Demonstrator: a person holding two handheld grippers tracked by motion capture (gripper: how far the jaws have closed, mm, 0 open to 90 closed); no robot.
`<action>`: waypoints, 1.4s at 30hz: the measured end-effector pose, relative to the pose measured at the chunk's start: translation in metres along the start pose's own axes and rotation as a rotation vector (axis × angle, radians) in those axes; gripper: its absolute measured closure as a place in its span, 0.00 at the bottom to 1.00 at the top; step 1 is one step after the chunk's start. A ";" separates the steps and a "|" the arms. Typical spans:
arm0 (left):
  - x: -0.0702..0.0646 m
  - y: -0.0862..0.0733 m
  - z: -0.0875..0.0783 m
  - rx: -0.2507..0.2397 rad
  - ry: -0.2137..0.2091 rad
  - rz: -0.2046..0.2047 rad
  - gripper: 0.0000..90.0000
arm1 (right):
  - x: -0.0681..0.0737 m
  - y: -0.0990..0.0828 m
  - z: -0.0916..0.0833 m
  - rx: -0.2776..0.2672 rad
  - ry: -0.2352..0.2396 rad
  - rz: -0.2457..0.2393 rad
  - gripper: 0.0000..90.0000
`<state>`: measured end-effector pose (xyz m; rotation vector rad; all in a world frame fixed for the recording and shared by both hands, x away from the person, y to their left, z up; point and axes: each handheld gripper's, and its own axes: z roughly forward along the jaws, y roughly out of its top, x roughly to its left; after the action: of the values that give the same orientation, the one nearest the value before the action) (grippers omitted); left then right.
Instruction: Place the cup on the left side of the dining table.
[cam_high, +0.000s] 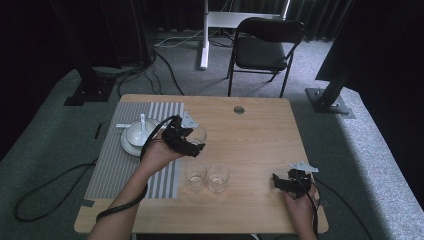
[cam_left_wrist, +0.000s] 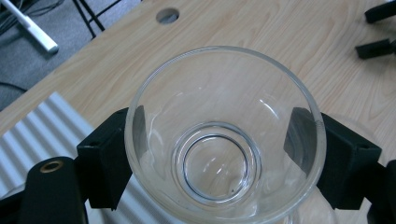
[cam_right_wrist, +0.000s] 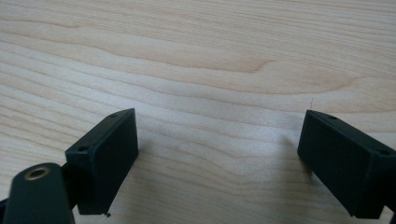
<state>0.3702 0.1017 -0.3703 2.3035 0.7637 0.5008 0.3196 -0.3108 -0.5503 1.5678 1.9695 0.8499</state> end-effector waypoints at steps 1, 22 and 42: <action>0.002 -0.002 -0.001 0.001 0.007 -0.008 0.21 | 0.000 0.000 0.000 0.000 0.000 0.000 0.13; 0.032 -0.078 -0.003 0.057 0.066 -0.138 0.21 | 0.000 0.000 0.000 0.001 0.000 0.001 0.13; 0.041 -0.128 0.019 0.110 0.061 -0.219 0.21 | 0.000 0.000 0.000 0.001 0.000 0.002 0.13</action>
<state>0.3619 0.1977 -0.4654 2.2771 1.0830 0.4402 0.3195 -0.3107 -0.5503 1.5699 1.9693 0.8501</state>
